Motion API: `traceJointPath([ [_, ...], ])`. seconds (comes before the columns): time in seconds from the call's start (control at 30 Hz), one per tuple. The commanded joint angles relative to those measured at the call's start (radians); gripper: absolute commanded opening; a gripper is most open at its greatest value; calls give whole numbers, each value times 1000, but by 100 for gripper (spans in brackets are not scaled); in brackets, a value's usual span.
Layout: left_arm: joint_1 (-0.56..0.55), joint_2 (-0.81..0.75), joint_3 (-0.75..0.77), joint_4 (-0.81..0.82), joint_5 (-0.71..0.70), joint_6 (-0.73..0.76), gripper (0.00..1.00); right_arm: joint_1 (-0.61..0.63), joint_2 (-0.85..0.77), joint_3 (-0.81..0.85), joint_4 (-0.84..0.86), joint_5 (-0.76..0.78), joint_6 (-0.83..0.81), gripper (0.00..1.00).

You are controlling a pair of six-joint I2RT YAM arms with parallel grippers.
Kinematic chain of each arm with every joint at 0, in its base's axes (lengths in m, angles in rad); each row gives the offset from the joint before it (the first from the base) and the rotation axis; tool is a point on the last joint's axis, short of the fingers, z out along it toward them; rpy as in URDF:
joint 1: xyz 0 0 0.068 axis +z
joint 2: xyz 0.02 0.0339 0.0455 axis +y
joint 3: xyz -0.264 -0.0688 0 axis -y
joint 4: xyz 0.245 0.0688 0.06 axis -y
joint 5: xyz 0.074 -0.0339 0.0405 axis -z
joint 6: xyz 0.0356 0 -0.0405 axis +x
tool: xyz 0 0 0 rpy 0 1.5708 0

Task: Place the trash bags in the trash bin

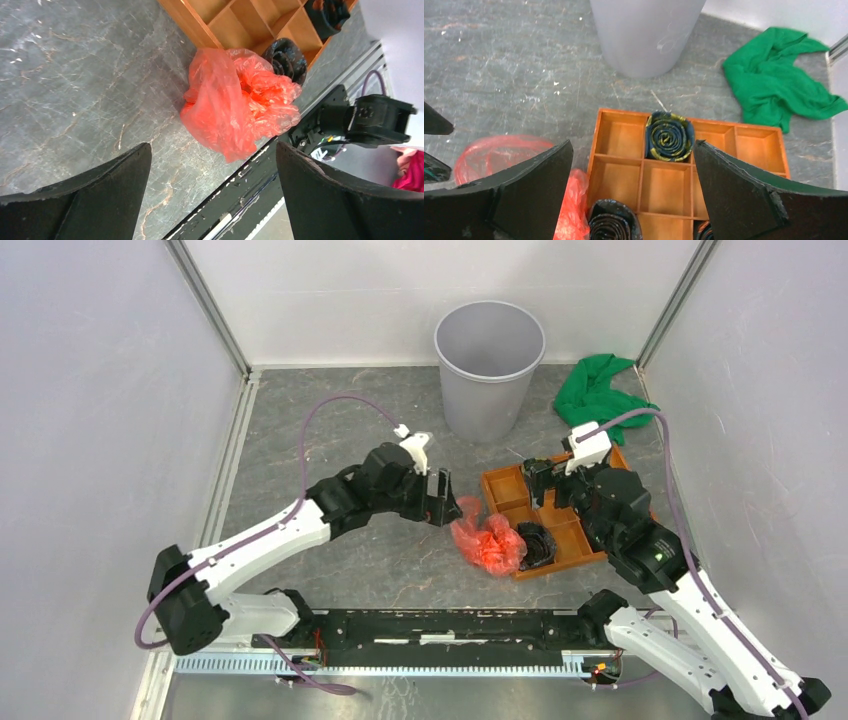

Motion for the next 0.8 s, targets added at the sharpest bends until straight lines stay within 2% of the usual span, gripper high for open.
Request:
traceJointPath([
  [0.0, -68, 66, 18, 76, -73, -32, 100, 6, -20, -42, 20, -43, 42, 98],
  [0.13, -92, 125, 17, 136, -50, -60, 100, 8, -22, -75, 32, -52, 48, 98],
  [0.23, -95, 185, 31, 147, -99, -67, 94, 9, -11, -90, 32, -73, 50, 98],
  [0.27, -95, 210, 39, 146, -124, -69, 86, 8, -6, -93, 29, -83, 50, 98],
  [0.3, -96, 232, 50, 134, -149, -69, 75, 8, 1, -95, 24, -92, 49, 98],
  [0.4, -93, 237, 54, 109, -253, -68, 34, 9, 19, -105, 17, -125, 45, 98],
  [0.43, -88, 220, 57, 103, -281, -61, 23, 9, 27, -110, 19, -137, 43, 98],
  [0.53, -49, 145, 97, 67, -331, -11, 6, 9, 50, -124, 48, -198, 41, 98],
  [0.57, -30, 120, 126, 44, -358, 12, 3, 9, 59, -130, 62, -224, 44, 98],
  [0.67, 37, 34, 216, 9, -402, 77, 2, 9, 99, -140, 109, -290, 65, 98],
  [0.77, 72, -101, 198, 142, -319, 139, 2, 9, 135, -143, 158, -347, 89, 98],
])
